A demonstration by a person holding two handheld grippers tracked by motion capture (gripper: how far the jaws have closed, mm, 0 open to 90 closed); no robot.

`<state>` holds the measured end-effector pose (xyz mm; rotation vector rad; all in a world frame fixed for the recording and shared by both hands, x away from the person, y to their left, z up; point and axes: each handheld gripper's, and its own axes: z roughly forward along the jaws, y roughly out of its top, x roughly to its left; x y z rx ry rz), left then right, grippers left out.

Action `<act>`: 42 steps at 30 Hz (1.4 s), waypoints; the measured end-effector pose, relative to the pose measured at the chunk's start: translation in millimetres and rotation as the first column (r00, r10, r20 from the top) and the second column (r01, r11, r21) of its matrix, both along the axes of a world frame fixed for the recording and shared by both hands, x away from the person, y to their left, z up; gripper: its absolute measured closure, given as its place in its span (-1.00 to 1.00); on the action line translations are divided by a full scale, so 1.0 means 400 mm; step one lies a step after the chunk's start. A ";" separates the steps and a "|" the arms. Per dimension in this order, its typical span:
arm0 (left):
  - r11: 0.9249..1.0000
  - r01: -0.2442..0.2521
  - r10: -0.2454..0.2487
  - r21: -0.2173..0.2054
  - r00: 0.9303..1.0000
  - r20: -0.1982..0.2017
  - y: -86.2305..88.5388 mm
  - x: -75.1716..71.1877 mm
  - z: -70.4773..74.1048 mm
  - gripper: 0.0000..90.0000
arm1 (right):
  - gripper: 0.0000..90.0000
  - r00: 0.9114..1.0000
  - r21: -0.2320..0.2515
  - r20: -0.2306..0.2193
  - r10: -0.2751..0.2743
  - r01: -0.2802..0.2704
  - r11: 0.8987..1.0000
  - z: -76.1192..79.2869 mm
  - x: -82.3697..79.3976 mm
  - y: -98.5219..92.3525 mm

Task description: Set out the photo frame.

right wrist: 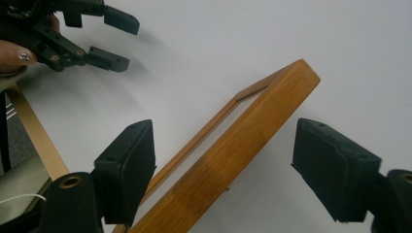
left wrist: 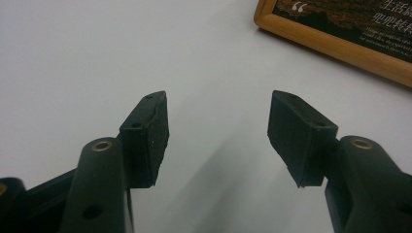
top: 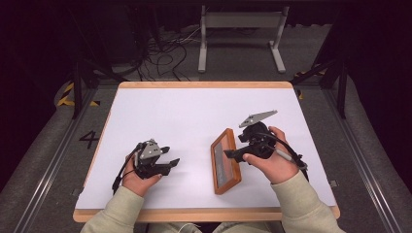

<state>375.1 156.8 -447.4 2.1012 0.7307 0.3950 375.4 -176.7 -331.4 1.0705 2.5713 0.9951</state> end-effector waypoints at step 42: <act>1.000 0.005 -0.005 0.003 1.000 -0.007 -0.001 -0.002 -0.004 -0.11 | 0.25 0.955 -0.133 -0.280 -0.095 0.059 0.989 -0.103 0.058 0.071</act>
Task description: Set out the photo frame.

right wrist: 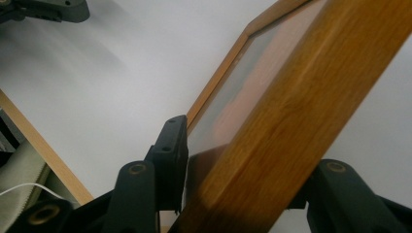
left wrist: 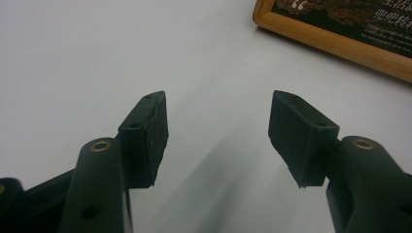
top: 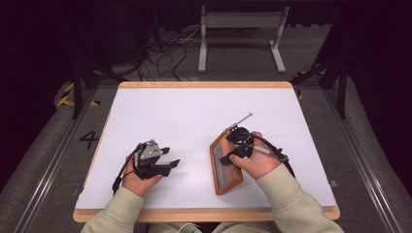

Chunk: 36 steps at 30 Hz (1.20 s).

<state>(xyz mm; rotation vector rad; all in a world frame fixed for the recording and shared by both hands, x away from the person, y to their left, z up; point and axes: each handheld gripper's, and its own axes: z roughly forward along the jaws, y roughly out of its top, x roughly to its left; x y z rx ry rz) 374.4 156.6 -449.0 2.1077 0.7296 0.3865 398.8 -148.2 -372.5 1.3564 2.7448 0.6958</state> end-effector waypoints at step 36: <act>1.000 -0.004 0.004 -0.008 1.000 -0.001 0.008 0.000 0.001 -0.11 | 0.64 0.841 -0.184 0.109 0.531 -0.507 0.842 0.166 0.053 0.025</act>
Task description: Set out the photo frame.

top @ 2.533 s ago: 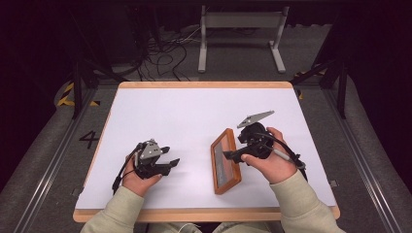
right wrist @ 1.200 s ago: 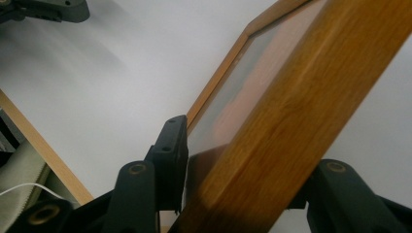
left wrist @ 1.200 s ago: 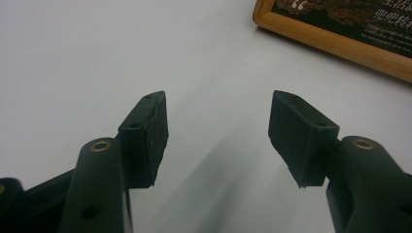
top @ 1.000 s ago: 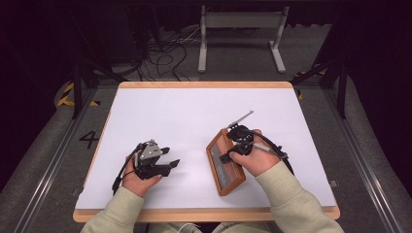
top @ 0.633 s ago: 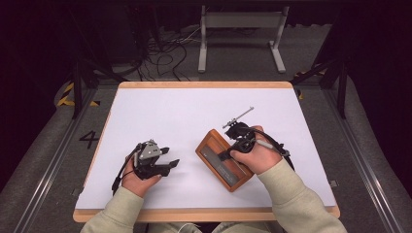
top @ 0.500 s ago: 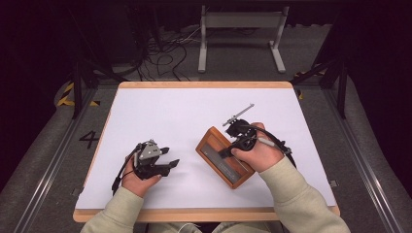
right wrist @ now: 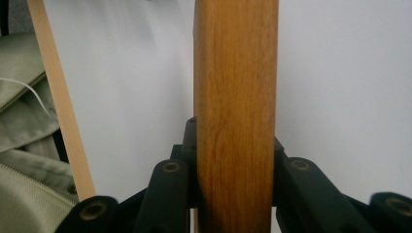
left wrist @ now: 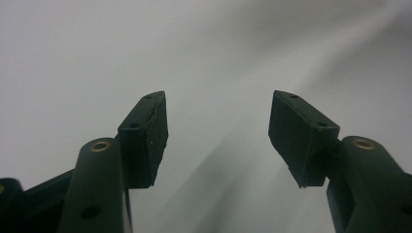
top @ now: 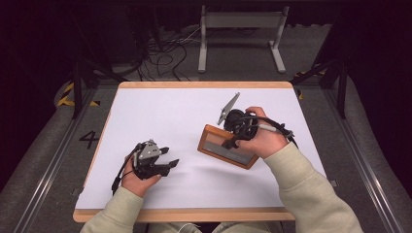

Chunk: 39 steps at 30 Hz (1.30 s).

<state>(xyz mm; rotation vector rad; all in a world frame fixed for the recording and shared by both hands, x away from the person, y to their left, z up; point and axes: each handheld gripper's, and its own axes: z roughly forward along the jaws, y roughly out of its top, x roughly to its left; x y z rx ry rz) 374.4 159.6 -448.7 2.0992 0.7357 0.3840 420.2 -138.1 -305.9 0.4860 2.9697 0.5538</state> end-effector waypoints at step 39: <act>1.000 0.003 -0.003 0.001 1.000 -0.001 0.002 -0.001 -0.002 -0.11 | 0.63 0.955 -0.113 -0.104 0.279 -0.290 0.950 -0.119 0.113 0.066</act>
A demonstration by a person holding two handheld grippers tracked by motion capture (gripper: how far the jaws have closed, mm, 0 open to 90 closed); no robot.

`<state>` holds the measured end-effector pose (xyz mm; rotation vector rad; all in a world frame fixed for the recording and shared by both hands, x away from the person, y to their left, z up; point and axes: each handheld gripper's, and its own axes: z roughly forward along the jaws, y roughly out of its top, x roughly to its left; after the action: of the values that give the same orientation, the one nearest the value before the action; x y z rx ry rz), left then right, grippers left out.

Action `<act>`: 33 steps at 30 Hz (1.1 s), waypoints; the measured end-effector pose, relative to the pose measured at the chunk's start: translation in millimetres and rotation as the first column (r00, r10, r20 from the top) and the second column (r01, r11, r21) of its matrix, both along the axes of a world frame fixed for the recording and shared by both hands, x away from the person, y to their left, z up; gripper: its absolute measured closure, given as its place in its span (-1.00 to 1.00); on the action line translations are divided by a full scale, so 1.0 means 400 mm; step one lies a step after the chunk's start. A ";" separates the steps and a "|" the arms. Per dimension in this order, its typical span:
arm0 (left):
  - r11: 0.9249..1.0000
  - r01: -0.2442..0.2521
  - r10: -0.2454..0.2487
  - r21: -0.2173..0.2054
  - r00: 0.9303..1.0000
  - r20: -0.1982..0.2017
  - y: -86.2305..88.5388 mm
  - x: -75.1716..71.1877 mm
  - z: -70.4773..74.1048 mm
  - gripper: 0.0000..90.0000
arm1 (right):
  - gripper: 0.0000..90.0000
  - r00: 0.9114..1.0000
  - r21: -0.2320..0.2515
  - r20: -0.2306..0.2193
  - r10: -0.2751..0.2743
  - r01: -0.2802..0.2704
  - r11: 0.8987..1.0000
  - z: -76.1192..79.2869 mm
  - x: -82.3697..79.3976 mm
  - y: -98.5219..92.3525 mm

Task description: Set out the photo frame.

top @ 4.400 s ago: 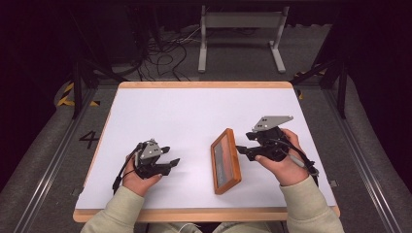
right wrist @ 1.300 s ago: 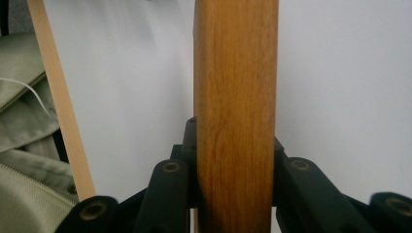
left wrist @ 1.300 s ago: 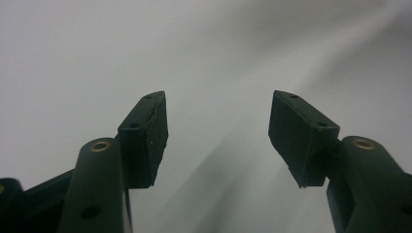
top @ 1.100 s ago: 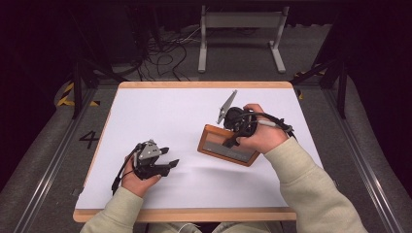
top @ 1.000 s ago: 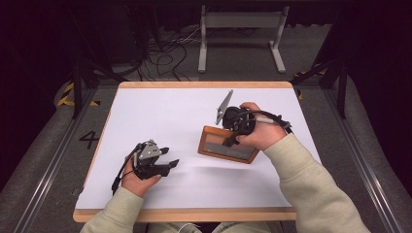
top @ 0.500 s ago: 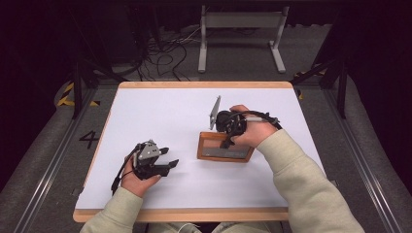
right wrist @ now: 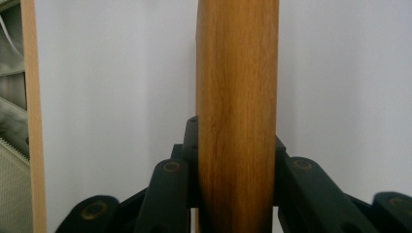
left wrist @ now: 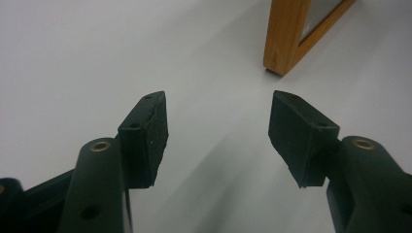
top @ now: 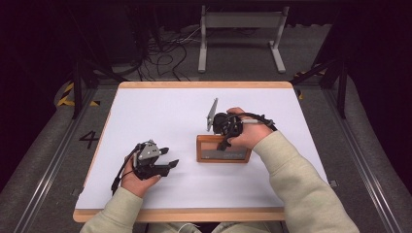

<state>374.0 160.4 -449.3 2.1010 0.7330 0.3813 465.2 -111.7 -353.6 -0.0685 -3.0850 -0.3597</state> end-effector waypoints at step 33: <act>1.000 -0.003 0.002 -0.012 1.000 -0.030 0.005 -0.009 0.006 -0.20 | -0.61 0.911 0.332 0.213 -0.352 0.271 0.903 0.079 -0.015 -0.130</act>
<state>370.5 162.5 -446.9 2.0987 0.7536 0.3468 459.1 -163.5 -321.8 -0.5607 -3.2348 -0.9150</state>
